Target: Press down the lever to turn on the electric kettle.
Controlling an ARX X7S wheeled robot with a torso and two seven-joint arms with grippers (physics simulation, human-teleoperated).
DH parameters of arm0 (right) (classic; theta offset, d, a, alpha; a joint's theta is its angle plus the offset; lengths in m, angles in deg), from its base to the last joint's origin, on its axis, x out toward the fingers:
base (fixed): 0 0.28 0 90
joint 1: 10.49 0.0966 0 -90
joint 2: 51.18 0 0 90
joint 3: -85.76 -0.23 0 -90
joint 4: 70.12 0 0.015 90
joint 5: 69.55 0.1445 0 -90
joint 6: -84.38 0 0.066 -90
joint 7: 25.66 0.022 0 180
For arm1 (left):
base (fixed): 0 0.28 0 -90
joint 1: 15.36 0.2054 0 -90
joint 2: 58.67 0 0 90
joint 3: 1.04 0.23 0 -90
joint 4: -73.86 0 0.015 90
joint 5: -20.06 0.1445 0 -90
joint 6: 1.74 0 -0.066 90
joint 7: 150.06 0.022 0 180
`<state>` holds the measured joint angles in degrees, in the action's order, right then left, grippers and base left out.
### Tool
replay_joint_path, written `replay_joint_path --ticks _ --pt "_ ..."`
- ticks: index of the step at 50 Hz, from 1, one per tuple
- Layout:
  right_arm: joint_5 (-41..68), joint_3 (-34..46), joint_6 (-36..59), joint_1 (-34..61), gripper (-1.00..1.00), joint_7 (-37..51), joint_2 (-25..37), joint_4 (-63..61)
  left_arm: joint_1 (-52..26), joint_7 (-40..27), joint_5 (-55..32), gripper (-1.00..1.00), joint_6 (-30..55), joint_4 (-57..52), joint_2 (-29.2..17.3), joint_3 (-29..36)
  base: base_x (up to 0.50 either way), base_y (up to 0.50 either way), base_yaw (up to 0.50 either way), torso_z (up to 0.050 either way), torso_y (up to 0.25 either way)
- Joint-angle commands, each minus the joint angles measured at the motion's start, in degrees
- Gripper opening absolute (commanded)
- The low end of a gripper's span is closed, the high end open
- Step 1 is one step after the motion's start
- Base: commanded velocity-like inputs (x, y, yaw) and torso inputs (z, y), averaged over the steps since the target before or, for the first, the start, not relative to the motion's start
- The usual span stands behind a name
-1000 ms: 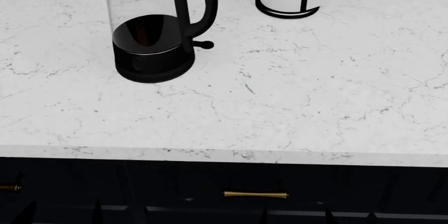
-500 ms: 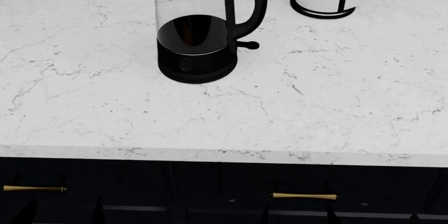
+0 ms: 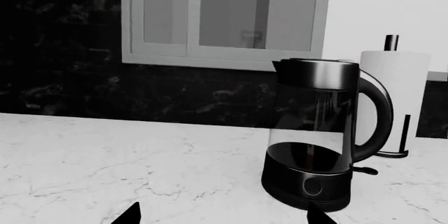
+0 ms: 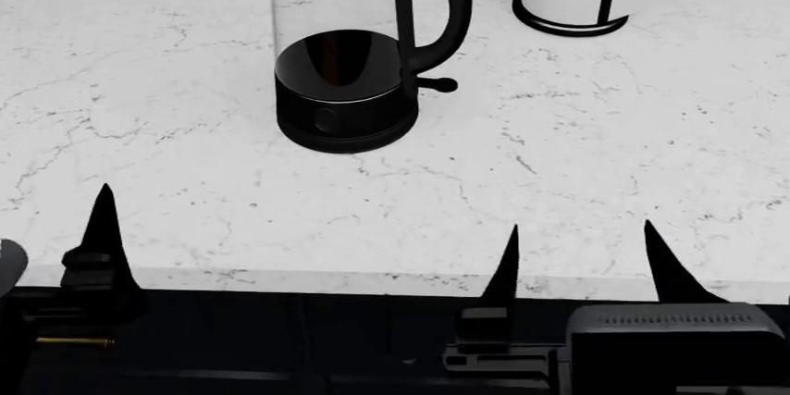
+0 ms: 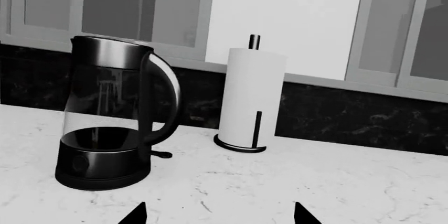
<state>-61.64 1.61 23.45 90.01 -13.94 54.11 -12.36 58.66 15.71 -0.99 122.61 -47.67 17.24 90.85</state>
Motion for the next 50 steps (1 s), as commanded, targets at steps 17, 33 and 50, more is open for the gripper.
replay_joint_path --ticks 17,33,50 --pt "1.2 0.0 8.3 7.0 1.0 -0.4 2.3 -2.7 -5.8 -0.9 -4.1 1.0 6.8 -2.6 -1.5 -2.2 0.5 0.05 0.0 0.0 0.0" --pt "6.2 -5.3 11.4 6.2 1.0 -1.1 2.7 -7.1 -4.6 -1.0 -4.6 1.0 5.1 -2.3 -1.8 -3.3 0.22 0.06 0.0 0.0 0.0" --pt "11.7 -9.4 14.4 7.6 1.0 -2.7 2.4 -6.7 -4.9 -1.3 -4.9 1.0 4.7 -2.3 -2.6 -3.7 0.34 0.0 0.0 0.0 0.001"
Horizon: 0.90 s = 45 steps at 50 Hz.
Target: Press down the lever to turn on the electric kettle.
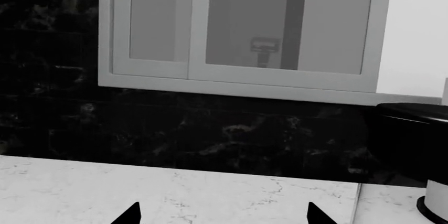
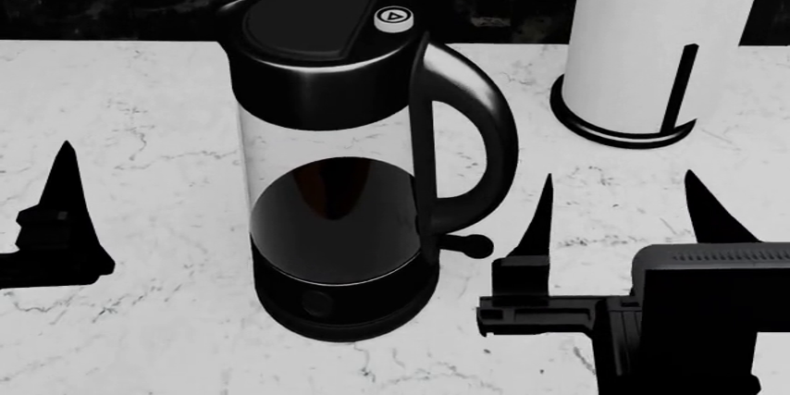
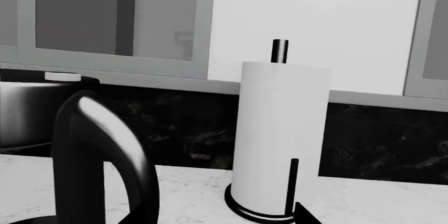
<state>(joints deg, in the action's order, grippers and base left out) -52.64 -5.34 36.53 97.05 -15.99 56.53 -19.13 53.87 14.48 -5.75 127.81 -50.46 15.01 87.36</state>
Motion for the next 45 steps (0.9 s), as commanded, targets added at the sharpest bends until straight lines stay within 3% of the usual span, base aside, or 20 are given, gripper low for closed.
replay_joint_path --ticks 1,9,10,20,23,26,45 --pt "2.7 -2.4 1.0 0.4 1.0 -0.8 0.1 0.0 -0.2 -0.1 -0.1 1.0 -0.5 0.7 -0.4 -0.2 0.1 0.0 0.0 0.0 0.0" --pt "3.2 -4.0 4.0 0.7 1.0 0.4 0.7 2.0 -0.4 -0.2 0.7 1.0 -1.2 1.3 -0.8 0.3 0.09 0.0 0.0 0.0 0.0" --pt "3.1 -3.8 3.6 0.2 -1.0 0.1 1.0 2.1 -0.5 -0.2 0.7 1.0 -1.3 1.4 -0.8 0.3 0.0 0.0 0.0 0.0 0.0" --pt "3.9 -5.1 1.4 -1.4 -1.0 -3.3 2.5 9.7 0.6 -0.5 1.4 1.0 -2.3 0.9 -1.3 0.6 0.0 0.0 0.0 0.0 0.0" --pt "6.3 -2.7 3.2 1.5 -1.0 -7.8 3.2 15.9 -0.8 -1.3 0.3 1.0 0.1 -0.3 -1.5 0.2 0.0 0.0 0.0 0.0 0.0" --pt "6.7 -1.3 2.1 5.1 -1.0 -10.9 3.1 23.3 0.9 -0.5 1.3 1.0 -2.6 0.7 -1.6 0.4 0.0 0.0 0.0 0.0 0.0" --pt "7.8 2.1 -1.4 6.0 -1.0 -15.3 2.1 25.3 0.8 -0.9 2.4 1.0 -3.0 1.3 -1.6 2.9 0.0 0.0 0.0 0.0 0.0"
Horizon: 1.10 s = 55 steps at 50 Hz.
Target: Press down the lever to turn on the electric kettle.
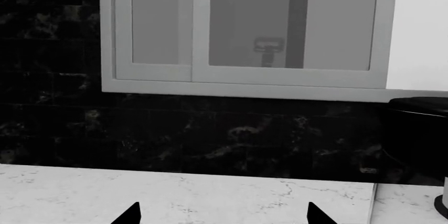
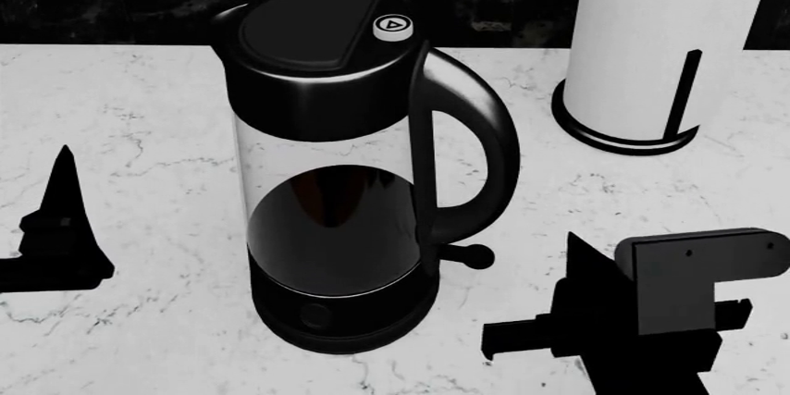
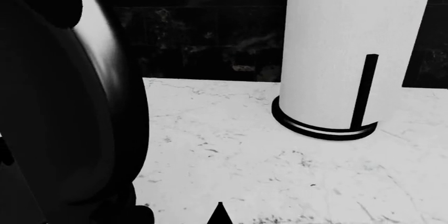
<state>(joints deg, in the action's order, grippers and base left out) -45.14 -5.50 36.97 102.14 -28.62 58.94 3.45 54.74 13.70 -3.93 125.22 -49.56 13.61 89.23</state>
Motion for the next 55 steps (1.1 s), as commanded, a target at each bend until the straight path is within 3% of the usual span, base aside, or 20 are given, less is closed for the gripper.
replay_joint_path --ticks 1,22,55 --pt "0.4 2.3 -2.3 0.7 -1.0 -2.9 -0.4 2.8 -0.1 -0.1 0.5 1.0 -0.4 0.4 -0.2 1.0 0.0 0.0 0.0 0.0 0.0" --pt "5.3 1.2 -2.5 2.7 -1.0 -5.1 -2.6 3.1 0.5 0.0 0.5 1.0 -1.9 1.3 -0.8 1.1 0.0 0.0 0.0 0.0 0.0" --pt "4.1 7.2 0.1 5.2 -1.0 -6.3 -2.5 9.2 0.8 -0.4 -0.5 1.0 -2.2 1.0 -1.5 0.9 0.0 0.0 0.0 0.0 0.0"
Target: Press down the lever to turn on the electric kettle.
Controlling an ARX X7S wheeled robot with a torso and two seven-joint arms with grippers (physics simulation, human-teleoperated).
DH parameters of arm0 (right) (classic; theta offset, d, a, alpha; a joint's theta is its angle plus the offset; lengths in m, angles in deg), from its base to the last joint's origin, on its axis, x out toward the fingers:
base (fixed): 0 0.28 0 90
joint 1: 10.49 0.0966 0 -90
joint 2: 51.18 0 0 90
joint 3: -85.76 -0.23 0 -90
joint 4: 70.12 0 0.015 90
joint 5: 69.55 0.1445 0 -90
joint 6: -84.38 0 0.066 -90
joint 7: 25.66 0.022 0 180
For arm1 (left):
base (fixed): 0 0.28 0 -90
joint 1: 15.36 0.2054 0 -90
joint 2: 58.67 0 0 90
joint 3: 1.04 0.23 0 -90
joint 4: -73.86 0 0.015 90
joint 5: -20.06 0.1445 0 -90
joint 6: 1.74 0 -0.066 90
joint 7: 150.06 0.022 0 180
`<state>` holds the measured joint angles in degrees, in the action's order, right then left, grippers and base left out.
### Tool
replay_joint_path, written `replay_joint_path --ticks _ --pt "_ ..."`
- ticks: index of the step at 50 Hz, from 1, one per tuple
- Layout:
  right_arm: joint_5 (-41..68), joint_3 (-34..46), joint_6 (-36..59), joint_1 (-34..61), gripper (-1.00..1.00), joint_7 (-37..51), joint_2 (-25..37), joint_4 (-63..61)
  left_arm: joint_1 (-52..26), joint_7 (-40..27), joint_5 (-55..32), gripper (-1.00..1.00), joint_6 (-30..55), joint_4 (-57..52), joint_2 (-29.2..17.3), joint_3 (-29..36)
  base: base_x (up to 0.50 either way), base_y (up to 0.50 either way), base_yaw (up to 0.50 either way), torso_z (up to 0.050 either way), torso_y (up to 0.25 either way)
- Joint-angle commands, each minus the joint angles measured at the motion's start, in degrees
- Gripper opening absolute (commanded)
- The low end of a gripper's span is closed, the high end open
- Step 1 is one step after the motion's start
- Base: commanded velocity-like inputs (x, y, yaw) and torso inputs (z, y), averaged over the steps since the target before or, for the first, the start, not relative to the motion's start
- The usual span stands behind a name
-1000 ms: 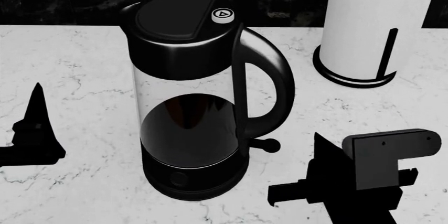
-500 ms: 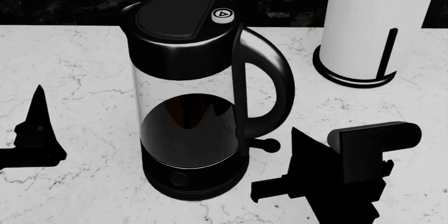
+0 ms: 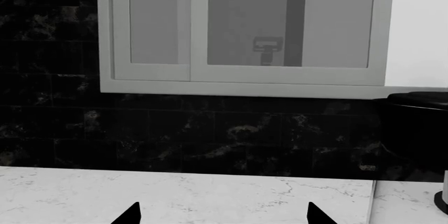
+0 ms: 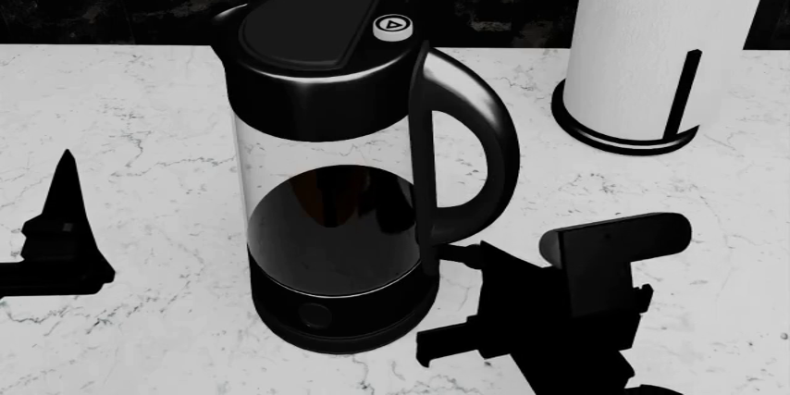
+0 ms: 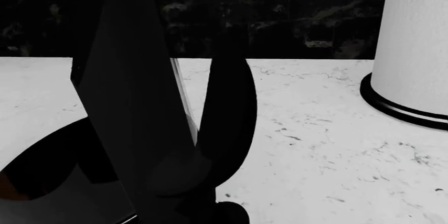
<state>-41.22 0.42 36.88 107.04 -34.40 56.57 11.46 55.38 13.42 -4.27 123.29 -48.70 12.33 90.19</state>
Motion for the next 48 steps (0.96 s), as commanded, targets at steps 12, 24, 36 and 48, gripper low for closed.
replay_joint_path --ticks 12,24,36,48 --pt "-1.1 2.3 -1.5 2.9 -1.0 -1.0 -0.6 6.8 0.3 -0.1 0.0 1.0 -1.3 1.2 -0.3 0.1 0.0 0.0 0.0 0.0 0.0" --pt "-2.4 3.1 -3.6 6.4 -1.0 -1.8 -1.6 14.7 0.6 -0.3 -0.1 1.0 -1.5 1.0 -0.6 0.2 0.0 0.0 0.0 0.0 0.0" --pt "-2.7 4.0 -4.8 6.4 -1.0 -2.5 -1.8 17.4 0.6 -0.5 -0.4 1.0 -1.6 0.9 -0.8 0.2 0.0 0.0 0.0 0.0 0.0" --pt "-2.8 3.9 -10.2 3.8 -1.0 -4.6 -3.3 24.2 0.6 -0.6 -0.7 1.0 -1.8 0.9 -1.0 0.1 0.0 0.0 0.0 0.0 0.0"
